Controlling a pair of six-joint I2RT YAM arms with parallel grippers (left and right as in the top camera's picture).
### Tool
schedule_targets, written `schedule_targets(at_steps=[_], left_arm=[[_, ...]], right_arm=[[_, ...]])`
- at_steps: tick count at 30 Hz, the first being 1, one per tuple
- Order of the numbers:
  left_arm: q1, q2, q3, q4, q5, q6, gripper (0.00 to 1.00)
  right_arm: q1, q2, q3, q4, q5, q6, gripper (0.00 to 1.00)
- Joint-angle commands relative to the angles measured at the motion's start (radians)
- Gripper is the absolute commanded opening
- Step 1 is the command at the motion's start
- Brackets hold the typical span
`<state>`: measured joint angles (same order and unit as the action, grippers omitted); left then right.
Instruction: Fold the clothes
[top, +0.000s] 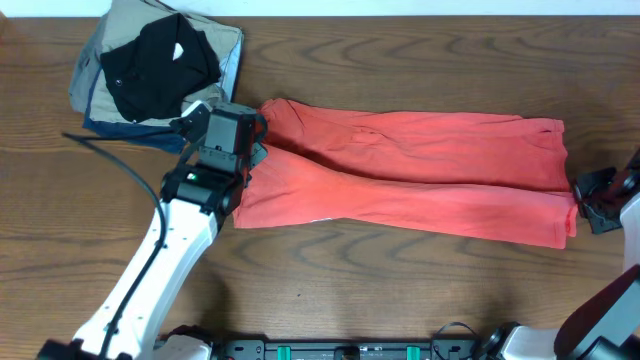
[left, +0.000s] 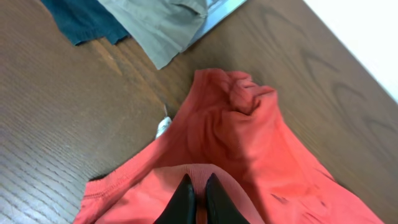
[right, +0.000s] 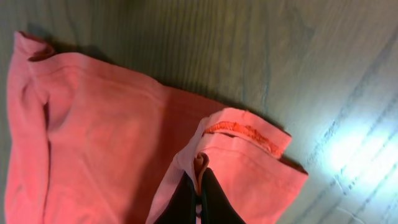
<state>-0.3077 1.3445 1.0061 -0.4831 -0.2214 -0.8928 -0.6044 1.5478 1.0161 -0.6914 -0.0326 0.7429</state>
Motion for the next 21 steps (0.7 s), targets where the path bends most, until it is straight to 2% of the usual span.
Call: schedule_targets(at_steps=[1, 13, 15, 16, 17, 18, 19, 20, 21], left_arm=[[0.005, 0.06, -0.002, 0.019, -0.046, 0.007, 0.06], [0.005, 0.193, -0.002, 0.113, -0.047, 0.008, 0.07], [0.005, 0.197, -0.002, 0.112, -0.047, 0.008, 0.17], [0.006, 0.197, -0.002, 0.112, -0.047, 0.008, 0.27], [0.005, 0.197, -0.002, 0.111, -0.047, 0.009, 0.46], [0.005, 0.197, -0.002, 0.111, -0.046, 0.009, 0.73], [0.006, 0.196, -0.002, 0.111, -0.046, 0.01, 0.87], [0.005, 0.196, -0.002, 0.111, -0.045, 0.023, 0.95], [0.005, 0.196, 0.0, 0.111, -0.045, 0.047, 0.96]], right_arm=[[0.011, 0.022, 0.011, 0.01, 0.025, 0.012, 0.01], [0.034, 0.031, 0.011, 0.056, 0.029, 0.012, 0.02], [0.048, 0.031, 0.011, 0.064, 0.029, 0.011, 0.1], [0.053, 0.031, 0.011, 0.065, 0.029, 0.011, 0.2], [0.059, 0.031, 0.011, 0.066, 0.028, 0.011, 0.3], [0.063, 0.031, 0.011, 0.067, 0.029, 0.011, 0.43], [0.068, 0.031, 0.011, 0.068, 0.029, 0.006, 0.58], [0.071, 0.031, 0.011, 0.069, 0.028, -0.003, 0.72], [0.073, 0.031, 0.011, 0.069, 0.027, -0.01, 0.8]])
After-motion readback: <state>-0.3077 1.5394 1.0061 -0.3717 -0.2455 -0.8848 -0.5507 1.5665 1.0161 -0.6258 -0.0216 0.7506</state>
